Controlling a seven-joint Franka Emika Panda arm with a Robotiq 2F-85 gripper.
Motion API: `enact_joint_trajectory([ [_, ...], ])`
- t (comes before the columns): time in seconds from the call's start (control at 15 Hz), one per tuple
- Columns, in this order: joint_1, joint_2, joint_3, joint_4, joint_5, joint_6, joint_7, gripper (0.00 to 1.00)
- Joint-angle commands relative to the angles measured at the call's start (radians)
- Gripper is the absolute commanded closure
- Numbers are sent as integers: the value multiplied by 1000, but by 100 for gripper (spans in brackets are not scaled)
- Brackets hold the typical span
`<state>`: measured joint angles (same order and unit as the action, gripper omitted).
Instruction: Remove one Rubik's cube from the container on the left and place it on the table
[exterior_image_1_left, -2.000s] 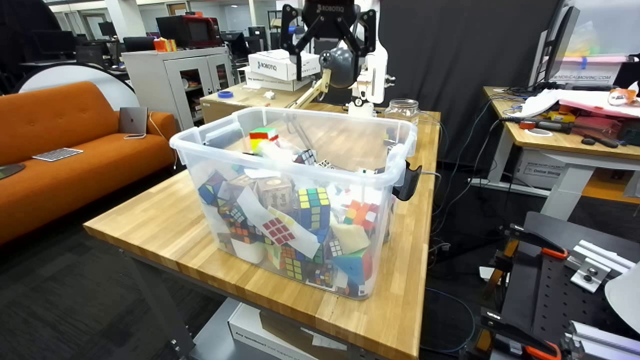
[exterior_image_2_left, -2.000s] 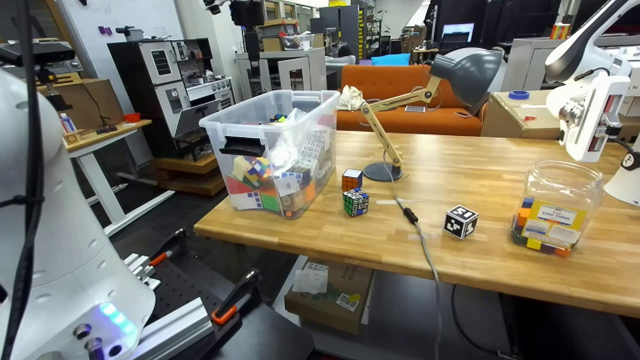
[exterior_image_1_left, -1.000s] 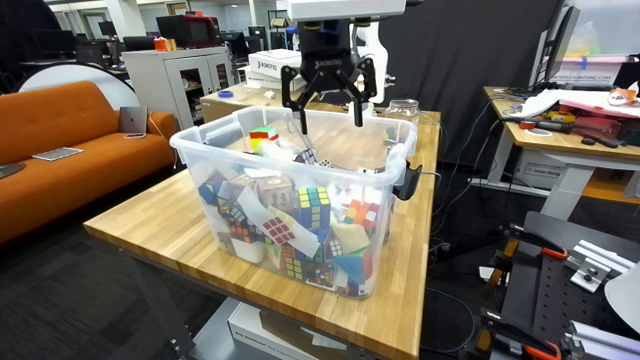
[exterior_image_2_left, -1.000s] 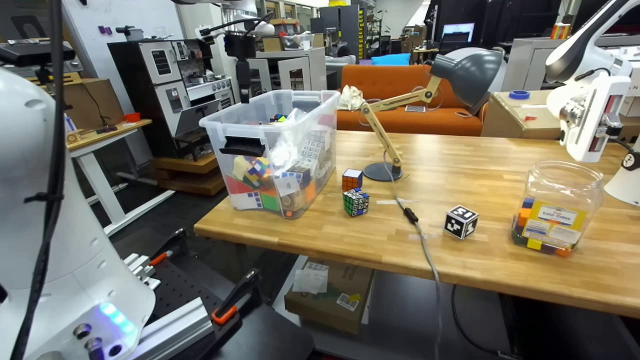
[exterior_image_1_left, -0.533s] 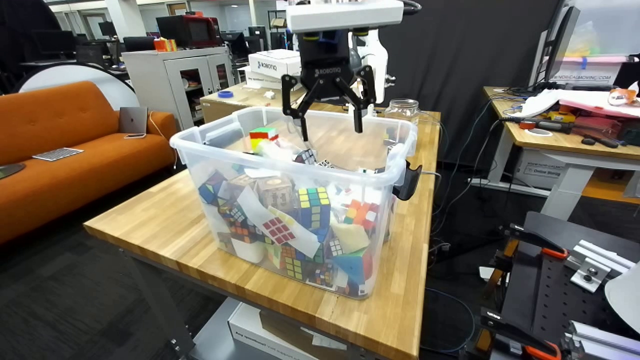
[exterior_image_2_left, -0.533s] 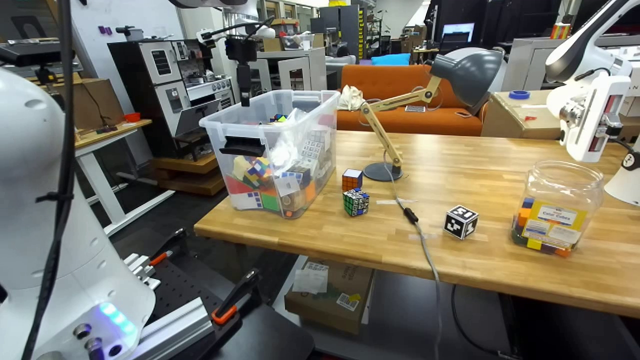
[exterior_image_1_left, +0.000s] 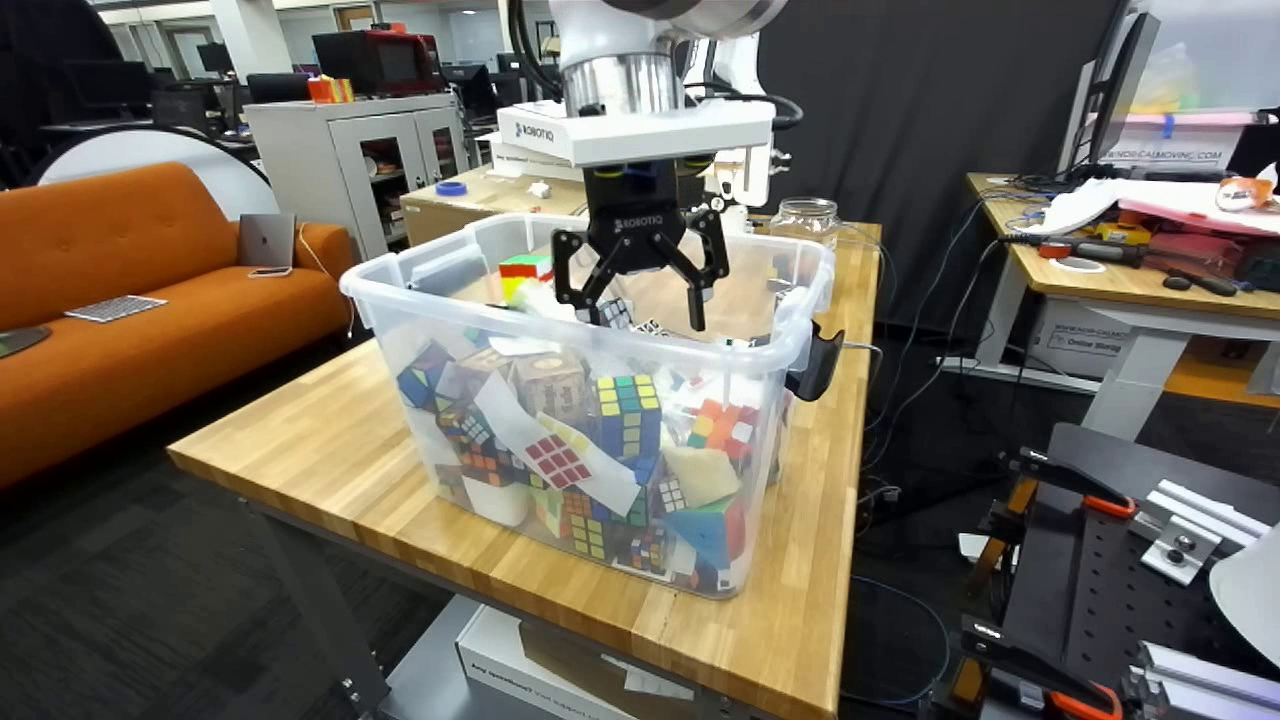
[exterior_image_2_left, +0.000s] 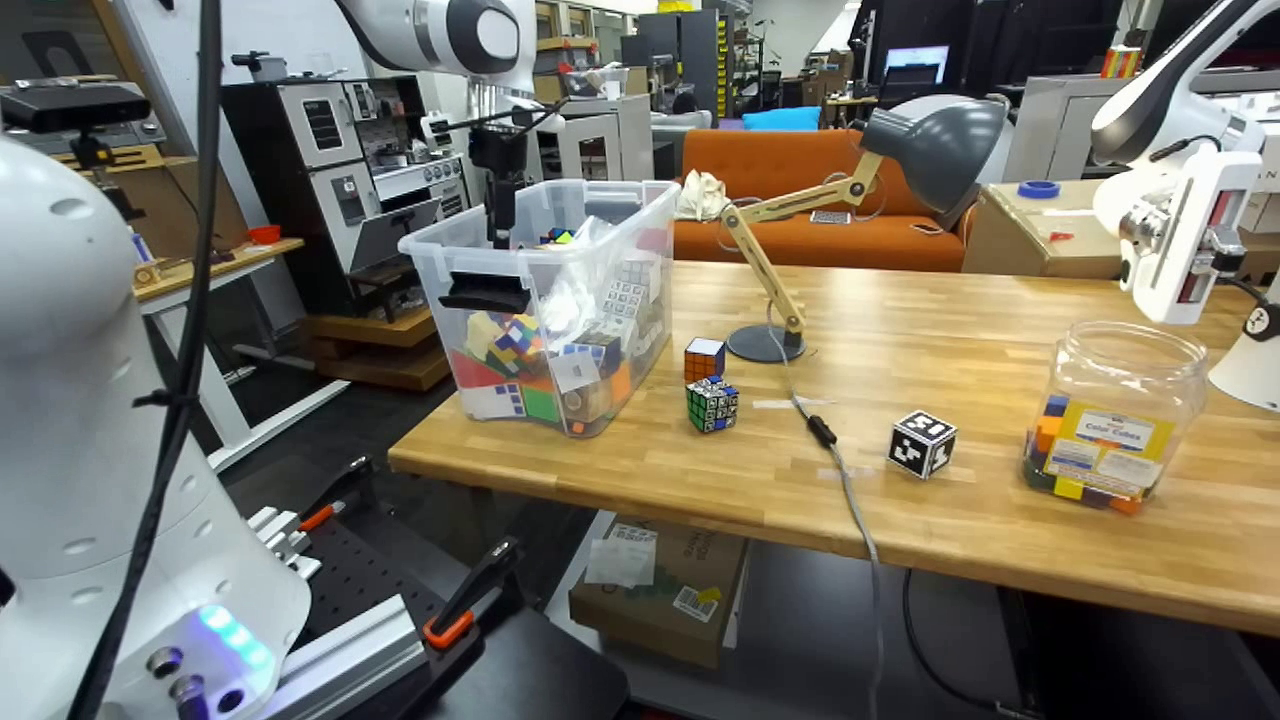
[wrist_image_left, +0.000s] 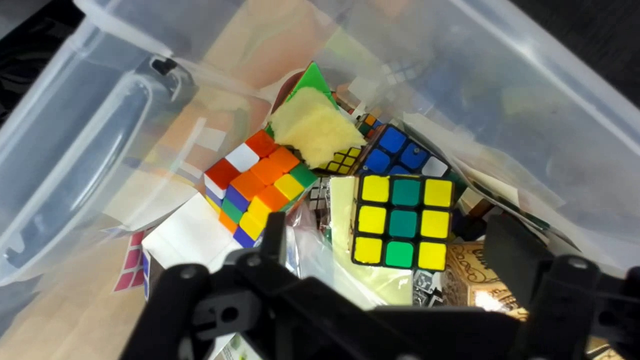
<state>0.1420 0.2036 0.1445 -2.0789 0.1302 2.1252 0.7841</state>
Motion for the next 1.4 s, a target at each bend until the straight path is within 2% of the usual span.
enact_joint_trajectory([
  [0.0,8,32,-8,20,54,15,-62,0],
  [0.67,18,95,-12,30,100,8,-127,0],
  [1.33,27,103,-23,34,80,1,-107,0],
])
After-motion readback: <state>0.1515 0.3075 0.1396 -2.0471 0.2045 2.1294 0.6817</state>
